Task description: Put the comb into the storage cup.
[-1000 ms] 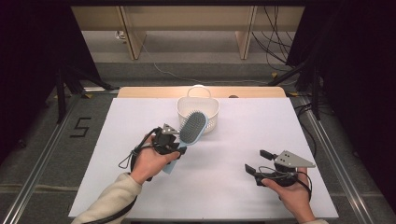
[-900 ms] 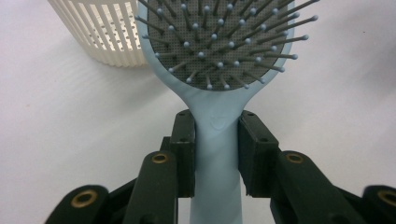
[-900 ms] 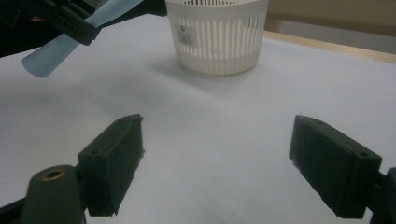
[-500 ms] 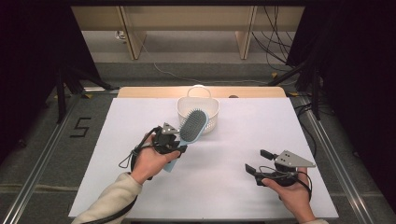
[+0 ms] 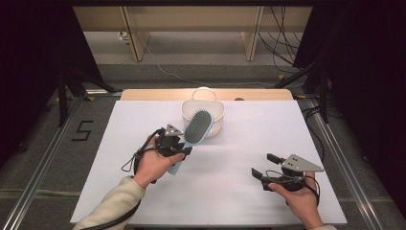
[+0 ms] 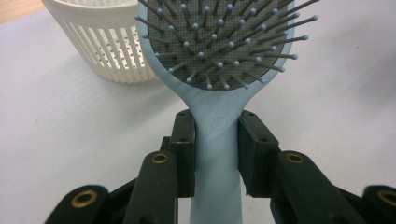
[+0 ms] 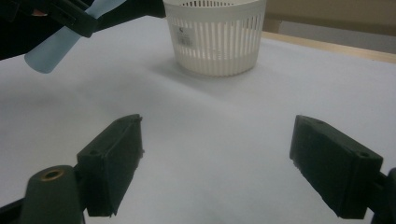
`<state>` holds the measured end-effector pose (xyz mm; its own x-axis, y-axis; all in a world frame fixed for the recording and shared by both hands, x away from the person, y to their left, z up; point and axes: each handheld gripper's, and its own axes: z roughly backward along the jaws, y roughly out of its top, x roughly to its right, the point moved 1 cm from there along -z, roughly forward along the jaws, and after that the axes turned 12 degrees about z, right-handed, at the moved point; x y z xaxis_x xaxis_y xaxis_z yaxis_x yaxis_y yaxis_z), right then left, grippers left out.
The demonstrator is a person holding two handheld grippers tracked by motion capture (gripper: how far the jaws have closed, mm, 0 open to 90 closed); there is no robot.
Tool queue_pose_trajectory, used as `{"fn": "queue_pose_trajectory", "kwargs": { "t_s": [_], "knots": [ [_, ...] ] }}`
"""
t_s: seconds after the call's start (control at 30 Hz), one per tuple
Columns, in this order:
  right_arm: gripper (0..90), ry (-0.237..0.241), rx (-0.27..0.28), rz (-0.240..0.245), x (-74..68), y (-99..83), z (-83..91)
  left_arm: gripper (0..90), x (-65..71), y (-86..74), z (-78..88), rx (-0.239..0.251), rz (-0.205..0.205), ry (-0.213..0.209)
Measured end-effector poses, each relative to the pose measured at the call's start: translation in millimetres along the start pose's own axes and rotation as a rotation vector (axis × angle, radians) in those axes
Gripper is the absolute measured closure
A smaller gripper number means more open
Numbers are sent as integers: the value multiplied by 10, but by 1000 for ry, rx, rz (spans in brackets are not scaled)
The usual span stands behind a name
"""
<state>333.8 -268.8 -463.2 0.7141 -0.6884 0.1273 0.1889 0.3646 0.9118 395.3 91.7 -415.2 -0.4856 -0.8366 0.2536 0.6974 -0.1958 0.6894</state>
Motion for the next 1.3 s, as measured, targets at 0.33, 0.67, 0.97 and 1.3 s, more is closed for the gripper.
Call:
{"fn": "queue_pose_trajectory", "kwargs": {
  "t_s": [0.33, 0.67, 0.97, 1.3],
  "knots": [
    [180, -1, 1, 0, 1, 0, 0, 695, -9, 12, 0, 8, -10, 5],
    [180, 0, 2, 0, 1, -2, -2, 695, -8, 21, -5, 14, -13, 2],
    [180, -2, 3, -2, 1, -3, -3, 695, -20, 39, 12, 23, -17, 1],
    [180, 0, -1, -1, 3, -7, -8, 695, -13, 53, 0, 27, -26, 0]
  ]
}}
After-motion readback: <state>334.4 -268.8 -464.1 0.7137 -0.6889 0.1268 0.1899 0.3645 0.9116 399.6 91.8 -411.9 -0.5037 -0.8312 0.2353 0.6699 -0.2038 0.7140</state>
